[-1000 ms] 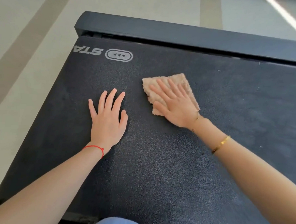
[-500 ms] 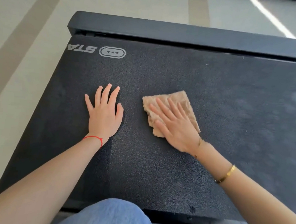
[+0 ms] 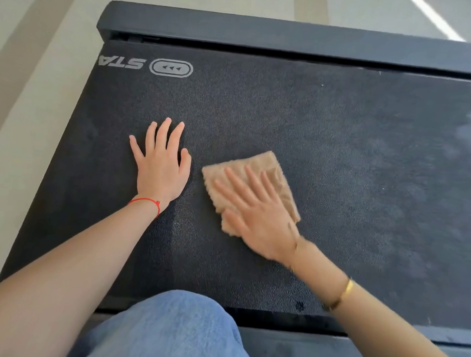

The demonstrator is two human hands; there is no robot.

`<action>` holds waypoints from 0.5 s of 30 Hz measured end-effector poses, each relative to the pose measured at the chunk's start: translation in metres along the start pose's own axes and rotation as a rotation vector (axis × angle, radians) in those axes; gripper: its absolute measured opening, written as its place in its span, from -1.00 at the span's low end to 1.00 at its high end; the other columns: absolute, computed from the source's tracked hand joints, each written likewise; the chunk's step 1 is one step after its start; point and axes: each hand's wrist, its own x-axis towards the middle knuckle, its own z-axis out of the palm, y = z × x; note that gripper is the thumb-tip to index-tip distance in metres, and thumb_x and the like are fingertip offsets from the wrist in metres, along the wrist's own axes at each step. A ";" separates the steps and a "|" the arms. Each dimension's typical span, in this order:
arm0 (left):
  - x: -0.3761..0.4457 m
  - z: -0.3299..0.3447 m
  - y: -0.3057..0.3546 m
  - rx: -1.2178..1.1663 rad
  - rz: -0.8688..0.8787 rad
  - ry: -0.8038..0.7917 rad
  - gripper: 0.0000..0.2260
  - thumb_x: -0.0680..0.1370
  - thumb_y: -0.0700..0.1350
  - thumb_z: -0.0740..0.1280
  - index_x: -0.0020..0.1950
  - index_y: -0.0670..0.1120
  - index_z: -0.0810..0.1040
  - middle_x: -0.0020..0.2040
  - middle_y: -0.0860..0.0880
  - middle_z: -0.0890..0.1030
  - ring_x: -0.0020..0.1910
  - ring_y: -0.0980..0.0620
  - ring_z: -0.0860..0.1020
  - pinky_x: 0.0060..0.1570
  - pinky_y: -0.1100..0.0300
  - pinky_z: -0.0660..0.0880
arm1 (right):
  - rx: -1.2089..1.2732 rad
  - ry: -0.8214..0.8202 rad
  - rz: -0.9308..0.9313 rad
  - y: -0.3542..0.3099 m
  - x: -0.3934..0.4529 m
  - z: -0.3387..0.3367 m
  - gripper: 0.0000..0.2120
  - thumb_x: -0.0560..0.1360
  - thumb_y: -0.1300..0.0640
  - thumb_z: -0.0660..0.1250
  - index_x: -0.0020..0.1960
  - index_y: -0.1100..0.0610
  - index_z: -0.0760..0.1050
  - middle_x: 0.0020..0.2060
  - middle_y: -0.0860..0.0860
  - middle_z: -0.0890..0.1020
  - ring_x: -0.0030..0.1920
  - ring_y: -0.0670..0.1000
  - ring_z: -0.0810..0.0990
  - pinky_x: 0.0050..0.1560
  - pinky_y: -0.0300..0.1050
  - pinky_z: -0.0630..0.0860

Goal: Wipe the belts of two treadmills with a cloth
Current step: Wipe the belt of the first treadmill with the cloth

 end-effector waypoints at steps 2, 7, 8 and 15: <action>-0.001 0.000 0.000 0.002 0.003 -0.002 -0.53 0.65 -0.02 0.11 0.58 0.02 0.22 0.59 -0.05 0.22 0.58 -0.14 0.12 0.47 -0.41 -0.01 | 0.018 -0.019 -0.073 -0.003 -0.016 0.003 -0.50 0.69 -0.14 -0.10 0.60 -0.15 -0.10 0.60 -0.15 -0.05 0.59 0.05 -0.21 0.56 0.08 -0.26; -0.001 -0.001 0.000 0.006 -0.001 -0.011 -0.53 0.66 -0.02 0.10 0.59 0.02 0.20 0.60 -0.06 0.20 0.59 -0.14 0.10 0.48 -0.39 -0.03 | 0.007 0.006 0.126 0.056 0.025 -0.016 -0.49 0.67 -0.15 -0.09 0.60 -0.18 -0.09 0.59 -0.15 -0.07 0.59 0.06 -0.19 0.56 0.10 -0.26; -0.001 -0.001 0.000 0.004 -0.003 -0.014 -0.53 0.66 -0.02 0.10 0.59 0.02 0.21 0.60 -0.06 0.19 0.59 -0.14 0.10 0.48 -0.39 -0.03 | 0.009 0.004 0.200 0.065 0.038 -0.020 -0.49 0.68 -0.15 -0.09 0.59 -0.18 -0.10 0.59 -0.15 -0.09 0.59 0.06 -0.19 0.55 0.09 -0.27; -0.001 -0.003 0.001 0.000 -0.005 -0.017 -0.53 0.66 -0.03 0.09 0.59 0.01 0.19 0.60 -0.06 0.18 0.59 -0.13 0.08 0.49 -0.38 -0.06 | 0.038 0.001 0.149 0.019 0.011 -0.008 -0.50 0.69 -0.11 -0.13 0.61 -0.13 -0.12 0.60 -0.12 -0.10 0.58 0.10 -0.25 0.54 0.07 -0.34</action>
